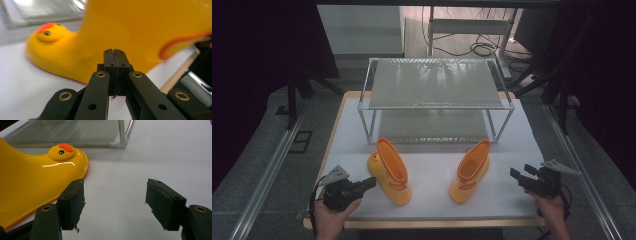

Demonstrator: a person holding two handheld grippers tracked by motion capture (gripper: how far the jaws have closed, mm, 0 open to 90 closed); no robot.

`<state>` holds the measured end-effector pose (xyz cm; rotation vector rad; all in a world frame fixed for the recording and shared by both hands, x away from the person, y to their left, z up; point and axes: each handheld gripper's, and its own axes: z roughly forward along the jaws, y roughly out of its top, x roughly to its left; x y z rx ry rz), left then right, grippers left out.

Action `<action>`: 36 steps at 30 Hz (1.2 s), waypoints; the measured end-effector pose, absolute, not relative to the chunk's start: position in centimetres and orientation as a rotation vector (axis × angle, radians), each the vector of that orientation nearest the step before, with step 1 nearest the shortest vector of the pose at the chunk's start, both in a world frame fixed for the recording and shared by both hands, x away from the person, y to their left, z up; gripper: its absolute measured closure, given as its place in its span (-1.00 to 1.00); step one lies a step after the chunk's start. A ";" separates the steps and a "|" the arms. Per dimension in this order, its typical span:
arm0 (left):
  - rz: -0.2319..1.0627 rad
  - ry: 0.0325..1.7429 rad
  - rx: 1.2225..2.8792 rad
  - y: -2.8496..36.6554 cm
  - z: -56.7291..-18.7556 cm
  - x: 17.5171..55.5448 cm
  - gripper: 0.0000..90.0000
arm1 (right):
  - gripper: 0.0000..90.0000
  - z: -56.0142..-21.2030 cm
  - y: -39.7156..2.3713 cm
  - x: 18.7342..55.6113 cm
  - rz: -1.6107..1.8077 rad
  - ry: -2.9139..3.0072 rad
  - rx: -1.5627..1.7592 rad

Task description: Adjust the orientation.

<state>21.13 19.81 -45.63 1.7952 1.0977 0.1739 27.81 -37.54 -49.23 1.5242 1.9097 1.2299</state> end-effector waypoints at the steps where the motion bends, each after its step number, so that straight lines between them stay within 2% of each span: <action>1: 0.172 1.094 1.802 19.6 -45.7 21.0 0.99 | -0.31 -49.2 -37.5 27.8 1.230 1.904 1.525; 16: 0.151 1.014 1.878 13.6 -48.8 19.2 0.98 | -0.30 -49.2 -37.6 27.7 1.207 1.892 1.538; 22: 0.252 1.041 1.887 11.0 -50.0 19.3 0.98 | -0.30 -49.3 -37.8 27.7 1.209 1.878 1.548; 32: 0.311 1.043 1.923 9.2 -50.7 19.5 0.94 | -0.31 -49.1 -37.9 27.6 1.211 1.866 1.552; 36: 0.319 1.049 1.919 9.4 -50.7 19.7 0.98 | -0.31 -49.1 -37.8 27.6 1.211 1.866 1.547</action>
